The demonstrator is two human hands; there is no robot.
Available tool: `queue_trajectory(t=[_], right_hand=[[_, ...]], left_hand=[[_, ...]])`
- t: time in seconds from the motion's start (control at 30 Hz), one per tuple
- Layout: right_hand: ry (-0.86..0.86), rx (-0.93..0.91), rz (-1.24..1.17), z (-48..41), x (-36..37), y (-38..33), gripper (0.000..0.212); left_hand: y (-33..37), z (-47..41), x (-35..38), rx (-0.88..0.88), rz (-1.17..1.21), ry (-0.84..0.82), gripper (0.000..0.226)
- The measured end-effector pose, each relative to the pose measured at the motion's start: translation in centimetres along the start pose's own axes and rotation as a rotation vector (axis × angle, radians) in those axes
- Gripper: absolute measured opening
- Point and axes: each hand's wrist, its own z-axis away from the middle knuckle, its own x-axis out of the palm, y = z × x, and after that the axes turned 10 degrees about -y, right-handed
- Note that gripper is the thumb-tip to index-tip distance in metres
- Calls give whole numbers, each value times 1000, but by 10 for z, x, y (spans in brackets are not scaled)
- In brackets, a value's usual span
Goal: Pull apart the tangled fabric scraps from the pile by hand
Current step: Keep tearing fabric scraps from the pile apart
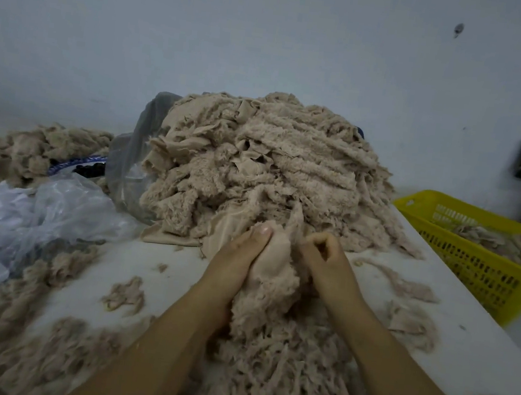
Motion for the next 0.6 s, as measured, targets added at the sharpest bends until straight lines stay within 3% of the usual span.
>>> queue_trajectory(t=[0.03,0.13,0.17,0.3,0.47,0.6], right_hand=[[-9,-4,-36,1,0,-3,17],[-90,-38,-201,2,3,-4,62],[-138,-48,-205,4,6,-5,66],[-202,-92,-87,7,14,-7,25],[-81,-131,-80,3,6,-6,38],[61,-107,113,0,-3,-3,41]], left_hand=[[1,3,0,13,12,-7,51],[1,10,3,48,-17,-63,43],[1,12,5,62,-56,-94,38],[8,21,12,63,-158,-143,20],[5,17,8,23,-222,-218,33],[9,17,0,-42,7,-243,40]])
